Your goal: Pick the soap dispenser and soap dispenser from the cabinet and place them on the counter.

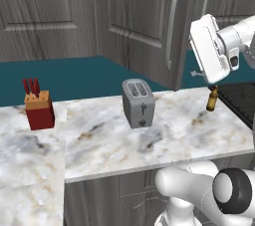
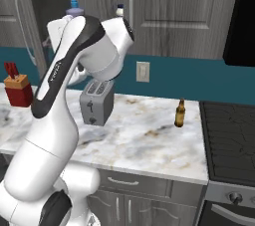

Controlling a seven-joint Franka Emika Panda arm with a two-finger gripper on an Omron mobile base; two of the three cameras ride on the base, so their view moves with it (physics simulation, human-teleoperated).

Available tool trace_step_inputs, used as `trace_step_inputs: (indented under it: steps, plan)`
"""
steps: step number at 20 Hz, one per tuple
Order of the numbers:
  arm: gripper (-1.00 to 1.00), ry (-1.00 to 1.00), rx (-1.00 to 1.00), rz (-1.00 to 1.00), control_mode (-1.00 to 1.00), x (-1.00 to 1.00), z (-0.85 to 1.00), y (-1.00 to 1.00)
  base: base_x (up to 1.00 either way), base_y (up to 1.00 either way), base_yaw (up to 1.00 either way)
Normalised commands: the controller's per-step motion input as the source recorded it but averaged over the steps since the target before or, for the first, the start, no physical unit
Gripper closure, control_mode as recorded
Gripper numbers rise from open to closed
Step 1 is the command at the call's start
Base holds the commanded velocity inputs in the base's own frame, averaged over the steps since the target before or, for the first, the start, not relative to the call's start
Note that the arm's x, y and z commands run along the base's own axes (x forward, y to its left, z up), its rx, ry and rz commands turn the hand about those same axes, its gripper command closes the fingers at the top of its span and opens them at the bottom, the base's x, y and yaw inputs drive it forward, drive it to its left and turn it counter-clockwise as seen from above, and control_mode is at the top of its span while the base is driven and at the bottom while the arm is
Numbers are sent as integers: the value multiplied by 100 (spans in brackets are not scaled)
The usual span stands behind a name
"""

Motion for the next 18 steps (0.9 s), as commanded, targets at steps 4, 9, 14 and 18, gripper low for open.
trace_step_inputs:
  steps: [4, 9, 14, 18]
  plan:
    - [-100, -6, 0, 4, -100, -21, 0, 31, 0, 0, 0]
    - [-100, -7, 0, 1, -100, -18, 0, 35, 0, 0, 0]
    - [-100, -6, 0, 0, -100, -14, 0, 37, 0, 0, 0]
    - [-100, -4, -1, 0, -100, -8, 0, 34, 0, 0, 0]
